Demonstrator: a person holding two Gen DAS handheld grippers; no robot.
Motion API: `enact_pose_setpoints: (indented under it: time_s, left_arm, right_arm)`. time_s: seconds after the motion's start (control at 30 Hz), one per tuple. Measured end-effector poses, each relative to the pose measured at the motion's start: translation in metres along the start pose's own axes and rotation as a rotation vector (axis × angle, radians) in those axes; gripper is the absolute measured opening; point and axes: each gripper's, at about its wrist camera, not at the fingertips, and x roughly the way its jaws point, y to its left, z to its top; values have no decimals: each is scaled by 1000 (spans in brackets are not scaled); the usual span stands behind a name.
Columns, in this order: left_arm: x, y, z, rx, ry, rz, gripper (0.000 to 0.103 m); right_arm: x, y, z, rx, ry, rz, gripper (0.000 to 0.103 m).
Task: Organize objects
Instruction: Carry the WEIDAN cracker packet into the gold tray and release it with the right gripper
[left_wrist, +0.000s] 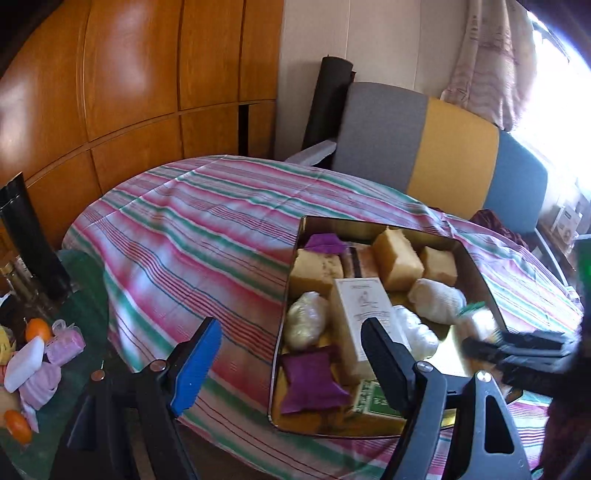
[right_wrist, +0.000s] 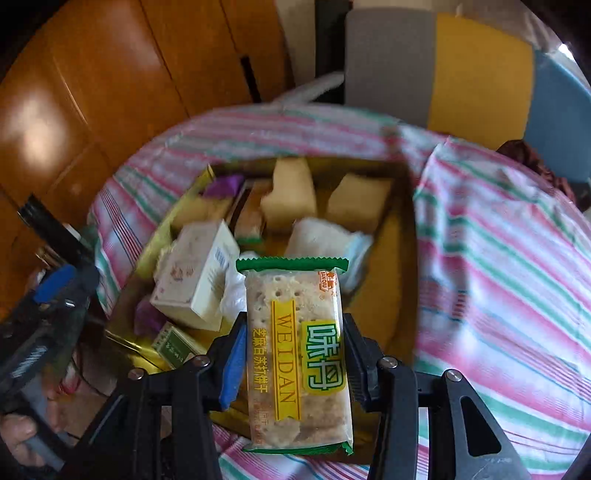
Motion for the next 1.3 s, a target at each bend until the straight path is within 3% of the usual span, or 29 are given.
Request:
enact_pose_setpoints:
  time_s: [0.13, 0.2, 0.27, 0.53, 0.63, 0.77, 0.9, 1.0, 1.13, 1.3]
  left_arm:
    - [3, -2, 0, 4, -1, -8, 79]
    - [6, -6, -2, 25, 1, 18, 79]
    - [8, -12, -4, 51, 4, 35, 79]
    - [8, -16, -4, 27, 31, -61, 79]
    - [1, -15, -3, 18, -3, -74, 70]
    - [-7, -18, 0, -1, -10, -94, 69]
    - [-16, -26, -1, 24, -35, -34, 72]
    - [-20, -34, -2, 43, -18, -16, 81]
    - [-25, -41, -7, 40, 0, -69, 81]
    - [-31, -55, -12, 96, -33, 2, 81]
  right_arm:
    - [24, 11, -4, -39, 59, -16, 53]
    - [29, 11, -6, -35, 64, -20, 66]
    - [29, 9, -8, -28, 60, -11, 70]
    - [31, 3, -12, -3, 47, 9, 71]
    - [20, 2, -15, -8, -3, -5, 76]
    - [-1, 3, -17, -18, -96, -38, 88]
    - [-26, 9, -23, -13, -221, -129, 100]
    - [-43, 12, -26, 13, -293, -170, 103]
    - [-59, 12, -32, 43, -337, -203, 103]
    - [-72, 3, -42, 95, -363, -218, 103]
